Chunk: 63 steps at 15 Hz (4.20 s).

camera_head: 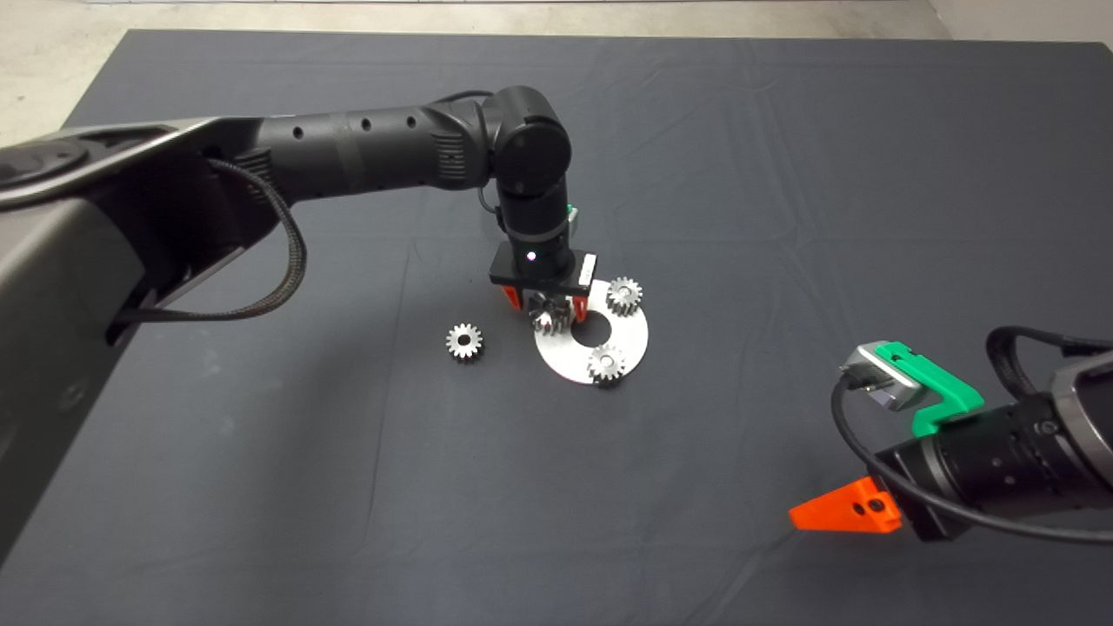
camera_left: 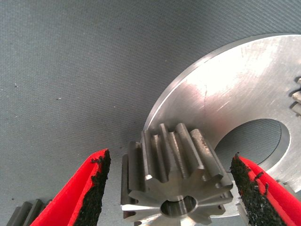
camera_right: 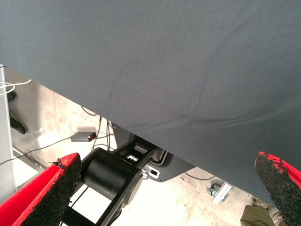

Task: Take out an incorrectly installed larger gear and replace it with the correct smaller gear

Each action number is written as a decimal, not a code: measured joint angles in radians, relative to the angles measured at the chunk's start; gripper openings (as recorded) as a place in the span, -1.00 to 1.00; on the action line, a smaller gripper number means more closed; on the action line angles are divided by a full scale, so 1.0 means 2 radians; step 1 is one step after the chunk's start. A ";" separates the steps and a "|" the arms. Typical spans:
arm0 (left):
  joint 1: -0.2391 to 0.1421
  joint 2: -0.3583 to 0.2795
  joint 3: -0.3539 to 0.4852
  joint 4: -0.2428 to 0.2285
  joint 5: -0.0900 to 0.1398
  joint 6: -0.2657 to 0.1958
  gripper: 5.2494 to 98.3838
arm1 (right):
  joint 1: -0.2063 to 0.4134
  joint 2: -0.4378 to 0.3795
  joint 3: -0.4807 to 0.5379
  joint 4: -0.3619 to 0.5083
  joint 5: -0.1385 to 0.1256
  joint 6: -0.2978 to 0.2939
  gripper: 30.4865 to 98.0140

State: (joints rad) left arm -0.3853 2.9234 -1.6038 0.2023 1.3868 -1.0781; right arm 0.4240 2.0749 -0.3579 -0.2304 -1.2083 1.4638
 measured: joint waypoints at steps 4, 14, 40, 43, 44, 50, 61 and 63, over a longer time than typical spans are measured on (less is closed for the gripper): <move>0.000 0.000 0.000 0.004 0.000 0.000 0.20 | 0.000 0.000 0.000 0.000 0.000 0.000 0.99; 0.011 0.001 0.001 0.016 -0.001 0.000 -0.02 | 0.000 0.000 0.000 0.000 0.000 0.000 0.99; 0.011 0.001 0.000 0.019 0.001 0.008 -0.23 | 0.000 0.000 0.000 0.000 0.000 0.000 0.99; 0.011 0.003 0.000 0.019 0.004 0.009 -0.23 | 0.000 0.000 0.000 0.000 0.000 0.000 0.99; 0.010 0.003 0.000 0.019 0.004 0.009 -0.23 | 0.000 0.000 0.000 0.000 0.000 0.000 0.99; -0.018 0.003 0.000 0.006 0.013 0.009 -0.23 | 0.000 0.000 0.000 0.000 0.000 0.000 0.99; -0.046 -0.017 -0.001 0.001 0.043 0.021 -0.24 | 0.000 0.000 0.000 0.000 0.000 0.000 0.99; -0.046 -0.048 0.002 0.001 0.044 0.027 -0.24 | 0.000 0.000 0.000 0.000 0.000 0.000 0.99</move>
State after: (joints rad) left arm -0.4772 2.8282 -1.6004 0.2043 1.4740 -1.0231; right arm 0.4243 2.0750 -0.3579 -0.2302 -1.2089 1.4638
